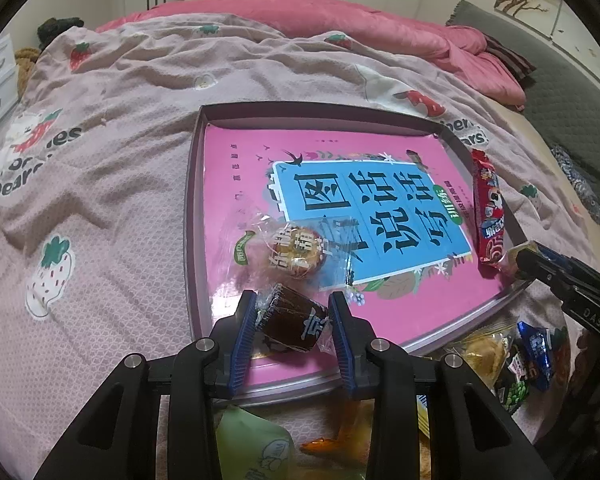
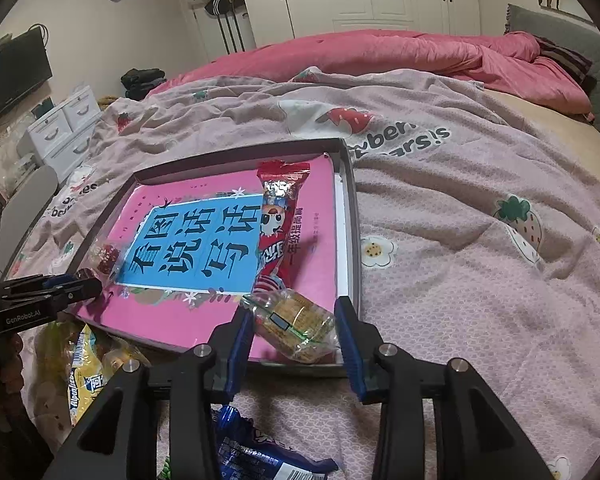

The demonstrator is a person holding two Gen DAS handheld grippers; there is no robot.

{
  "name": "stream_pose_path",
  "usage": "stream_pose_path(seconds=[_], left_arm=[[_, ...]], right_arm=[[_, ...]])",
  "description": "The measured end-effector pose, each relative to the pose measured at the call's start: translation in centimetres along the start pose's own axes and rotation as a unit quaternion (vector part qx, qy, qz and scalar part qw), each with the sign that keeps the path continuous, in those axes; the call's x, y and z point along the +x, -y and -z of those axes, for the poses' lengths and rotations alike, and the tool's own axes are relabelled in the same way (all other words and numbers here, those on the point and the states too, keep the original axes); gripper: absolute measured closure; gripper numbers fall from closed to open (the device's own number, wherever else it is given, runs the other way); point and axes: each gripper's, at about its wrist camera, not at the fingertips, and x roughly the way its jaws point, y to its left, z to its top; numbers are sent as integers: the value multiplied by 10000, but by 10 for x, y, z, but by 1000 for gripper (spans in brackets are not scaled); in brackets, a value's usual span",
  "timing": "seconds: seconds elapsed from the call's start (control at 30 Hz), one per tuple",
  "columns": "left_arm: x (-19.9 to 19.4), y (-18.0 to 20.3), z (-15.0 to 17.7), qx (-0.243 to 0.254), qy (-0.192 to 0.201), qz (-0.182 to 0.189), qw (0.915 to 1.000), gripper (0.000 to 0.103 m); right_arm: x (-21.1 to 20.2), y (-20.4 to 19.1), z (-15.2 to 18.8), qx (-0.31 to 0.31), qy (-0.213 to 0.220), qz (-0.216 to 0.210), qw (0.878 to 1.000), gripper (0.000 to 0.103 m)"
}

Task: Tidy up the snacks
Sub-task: 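Lower both snacks into the tray and open both tools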

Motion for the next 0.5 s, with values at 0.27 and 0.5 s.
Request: stream_pose_path(seconds=[0.27, 0.5], left_arm=[[0, -2, -1, -59, -9, 12, 10000, 65], [0, -6, -1, -132, -34, 33, 9999, 65]], right_arm=[[-3, 0, 0, 36, 42, 12, 10000, 57], [-6, 1, -2, 55, 93, -13, 9999, 55]])
